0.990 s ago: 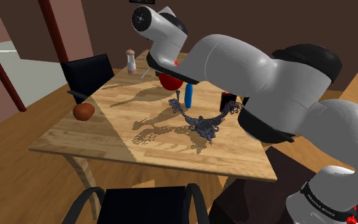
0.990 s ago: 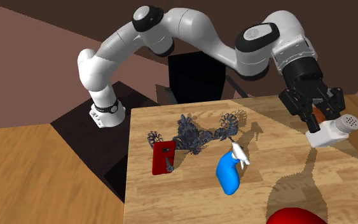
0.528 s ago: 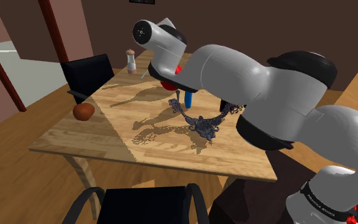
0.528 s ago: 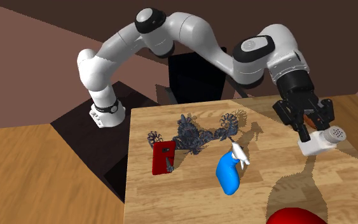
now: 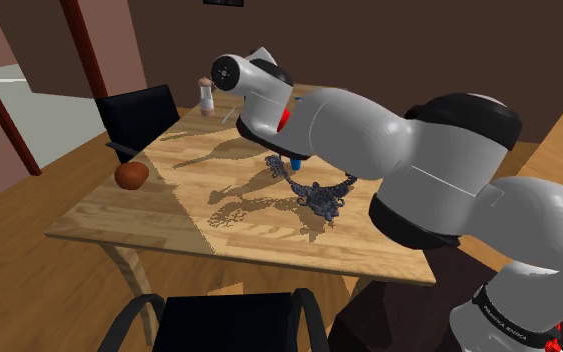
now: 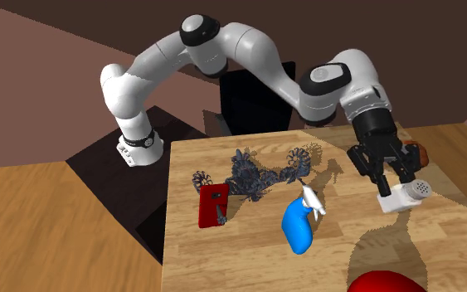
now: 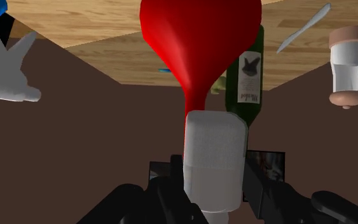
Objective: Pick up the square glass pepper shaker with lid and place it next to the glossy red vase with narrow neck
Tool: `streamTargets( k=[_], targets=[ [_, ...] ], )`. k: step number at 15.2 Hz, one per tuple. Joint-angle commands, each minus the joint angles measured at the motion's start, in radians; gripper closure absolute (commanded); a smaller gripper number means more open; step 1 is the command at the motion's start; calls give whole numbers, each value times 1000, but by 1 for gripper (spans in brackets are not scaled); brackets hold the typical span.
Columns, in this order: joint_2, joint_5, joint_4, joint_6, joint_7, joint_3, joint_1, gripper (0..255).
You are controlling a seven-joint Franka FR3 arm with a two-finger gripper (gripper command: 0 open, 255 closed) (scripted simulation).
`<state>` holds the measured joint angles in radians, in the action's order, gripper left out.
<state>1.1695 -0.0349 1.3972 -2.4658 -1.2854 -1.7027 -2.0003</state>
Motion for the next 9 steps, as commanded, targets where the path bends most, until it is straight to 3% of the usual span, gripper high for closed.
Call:
streamTargets(
  k=[1,9],
  targets=[
    [13,2,8,-10,-13,-5,0,255],
    [67,11,47,-49,-65,-25,7,255]
  ],
)
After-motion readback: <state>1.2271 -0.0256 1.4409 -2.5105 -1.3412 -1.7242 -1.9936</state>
